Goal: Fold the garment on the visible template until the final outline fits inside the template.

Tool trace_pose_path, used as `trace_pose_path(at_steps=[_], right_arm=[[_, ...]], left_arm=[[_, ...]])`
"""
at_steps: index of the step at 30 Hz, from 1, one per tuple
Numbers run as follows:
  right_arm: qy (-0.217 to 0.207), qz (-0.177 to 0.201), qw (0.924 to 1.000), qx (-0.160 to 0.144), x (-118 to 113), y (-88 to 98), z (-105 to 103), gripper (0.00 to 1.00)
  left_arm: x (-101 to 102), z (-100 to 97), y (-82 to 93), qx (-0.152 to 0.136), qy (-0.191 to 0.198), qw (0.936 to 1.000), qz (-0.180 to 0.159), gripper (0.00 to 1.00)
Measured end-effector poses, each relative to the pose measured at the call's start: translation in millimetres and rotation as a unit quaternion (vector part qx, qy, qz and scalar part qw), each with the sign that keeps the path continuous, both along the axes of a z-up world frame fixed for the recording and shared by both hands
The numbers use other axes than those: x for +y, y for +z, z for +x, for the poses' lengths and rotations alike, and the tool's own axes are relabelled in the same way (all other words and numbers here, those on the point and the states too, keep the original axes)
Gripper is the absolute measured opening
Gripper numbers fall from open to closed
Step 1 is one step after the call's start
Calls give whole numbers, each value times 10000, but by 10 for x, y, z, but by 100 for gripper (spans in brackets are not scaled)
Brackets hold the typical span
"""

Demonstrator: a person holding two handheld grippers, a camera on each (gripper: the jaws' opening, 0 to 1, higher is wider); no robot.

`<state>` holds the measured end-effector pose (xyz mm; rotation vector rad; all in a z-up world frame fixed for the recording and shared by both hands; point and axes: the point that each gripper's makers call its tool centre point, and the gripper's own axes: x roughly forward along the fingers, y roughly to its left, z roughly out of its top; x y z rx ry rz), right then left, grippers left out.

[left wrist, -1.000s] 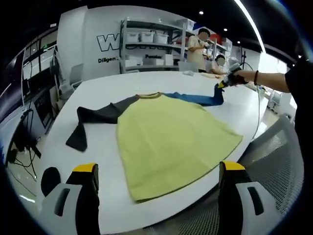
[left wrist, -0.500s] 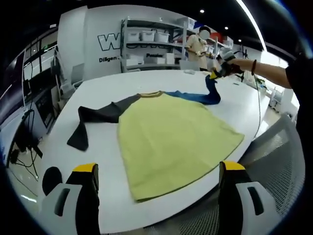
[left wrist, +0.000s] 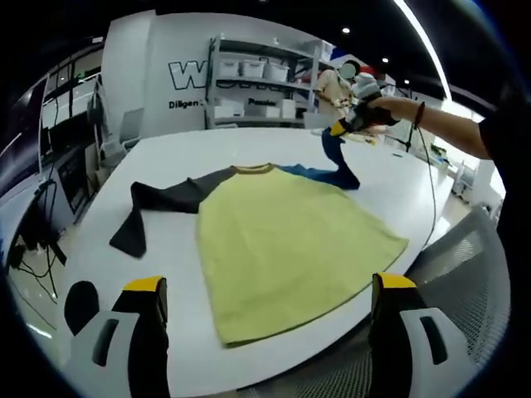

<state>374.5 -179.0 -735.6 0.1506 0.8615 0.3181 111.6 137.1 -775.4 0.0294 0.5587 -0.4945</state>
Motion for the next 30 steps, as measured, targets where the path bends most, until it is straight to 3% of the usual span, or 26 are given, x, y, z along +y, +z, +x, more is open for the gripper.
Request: trace_pose_path(at_steps=[6, 7, 11, 14, 16, 22, 28, 30], right_arm=[[345, 121, 9993, -86, 548, 43, 25, 0], [484, 192, 9986, -75, 741, 41, 11, 0], [768, 159, 9969, -67, 1136, -4, -26, 0], [905, 124, 9958, -69, 1303, -31, -28, 0], [1050, -158, 9942, -192, 1432, -63, -7, 0], [1315, -538, 9897, -199, 1728, -206, -44, 0], [1438, -549, 9880, -161, 1939, -258, -100, 0], [1605, -515, 9855, -187, 2103, -270, -167, 0]], left_arm=[[6, 3, -21, 3, -27, 10000, 20, 99], [13, 5, -27, -3, -27, 10000, 39, 99], [23, 8, -33, -24, -16, 10000, 71, 99], [40, 12, -61, -27, -41, 9998, 190, 99], [41, 8, -74, -24, -77, 9996, 261, 99], [88, 17, -61, -32, -43, 9997, 255, 99], [74, 6, -76, 17, -60, 9996, 257, 99], [70, -8, -87, 49, -75, 9996, 280, 99]])
